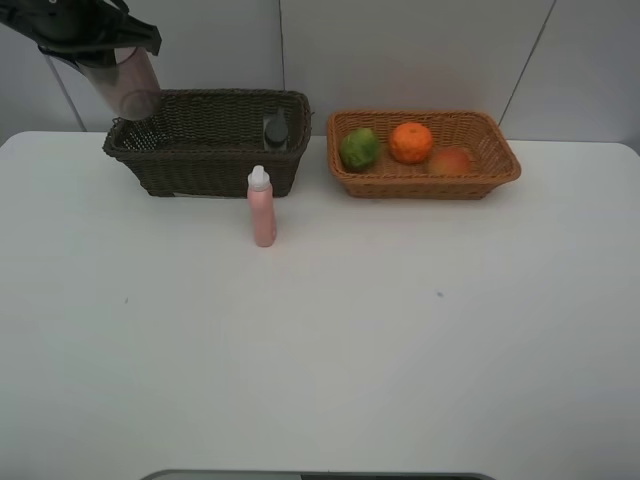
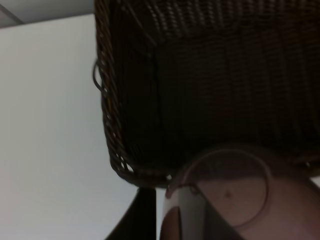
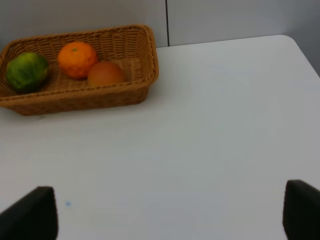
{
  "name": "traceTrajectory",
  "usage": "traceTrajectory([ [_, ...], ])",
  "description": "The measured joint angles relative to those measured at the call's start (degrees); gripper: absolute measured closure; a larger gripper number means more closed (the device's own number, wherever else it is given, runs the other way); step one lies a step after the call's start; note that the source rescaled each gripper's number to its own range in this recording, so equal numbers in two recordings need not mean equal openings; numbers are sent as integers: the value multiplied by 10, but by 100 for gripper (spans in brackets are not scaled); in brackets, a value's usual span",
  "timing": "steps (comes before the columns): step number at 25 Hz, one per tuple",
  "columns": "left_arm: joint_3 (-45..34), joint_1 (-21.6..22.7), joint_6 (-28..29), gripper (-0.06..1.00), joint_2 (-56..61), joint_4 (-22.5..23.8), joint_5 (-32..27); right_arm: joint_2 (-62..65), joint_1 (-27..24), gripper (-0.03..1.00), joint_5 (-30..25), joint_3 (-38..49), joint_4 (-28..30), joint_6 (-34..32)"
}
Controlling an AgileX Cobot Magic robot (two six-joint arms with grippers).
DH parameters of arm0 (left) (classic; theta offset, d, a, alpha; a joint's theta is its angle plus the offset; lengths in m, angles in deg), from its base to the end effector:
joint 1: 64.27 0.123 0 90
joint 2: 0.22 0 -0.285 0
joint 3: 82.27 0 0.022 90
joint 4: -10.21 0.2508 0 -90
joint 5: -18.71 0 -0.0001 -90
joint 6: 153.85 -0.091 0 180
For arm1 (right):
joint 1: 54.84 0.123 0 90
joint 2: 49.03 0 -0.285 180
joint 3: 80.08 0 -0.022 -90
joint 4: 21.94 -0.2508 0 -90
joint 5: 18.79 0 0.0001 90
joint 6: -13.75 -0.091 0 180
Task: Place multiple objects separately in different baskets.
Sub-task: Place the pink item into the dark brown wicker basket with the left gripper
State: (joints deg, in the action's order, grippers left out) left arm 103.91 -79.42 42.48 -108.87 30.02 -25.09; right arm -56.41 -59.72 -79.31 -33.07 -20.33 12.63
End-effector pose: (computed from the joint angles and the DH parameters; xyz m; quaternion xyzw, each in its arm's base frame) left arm 0.3840 -0.0818 0.2883 0.0746 0.9435 0.0668 0.3158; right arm -0.0092 -0.0014 0.2851 0.0449 0.8417 -0.0317 0.5372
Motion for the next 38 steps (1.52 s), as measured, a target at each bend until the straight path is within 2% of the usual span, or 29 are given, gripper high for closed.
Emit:
traceTrajectory([
  [3,5,0,25,94,-24,39,51,0,0,-3,0,0,0,0],
  [5,6,0,30,94,-41,46,89,0,0,-3,0,0,0,0],
  [20,7,19,33,94,-167,50,293,0,0,-3,0,0,0,0],
  [38,7,20,33,94,-227,37,301,0,0,-3,0,0,1,0],
])
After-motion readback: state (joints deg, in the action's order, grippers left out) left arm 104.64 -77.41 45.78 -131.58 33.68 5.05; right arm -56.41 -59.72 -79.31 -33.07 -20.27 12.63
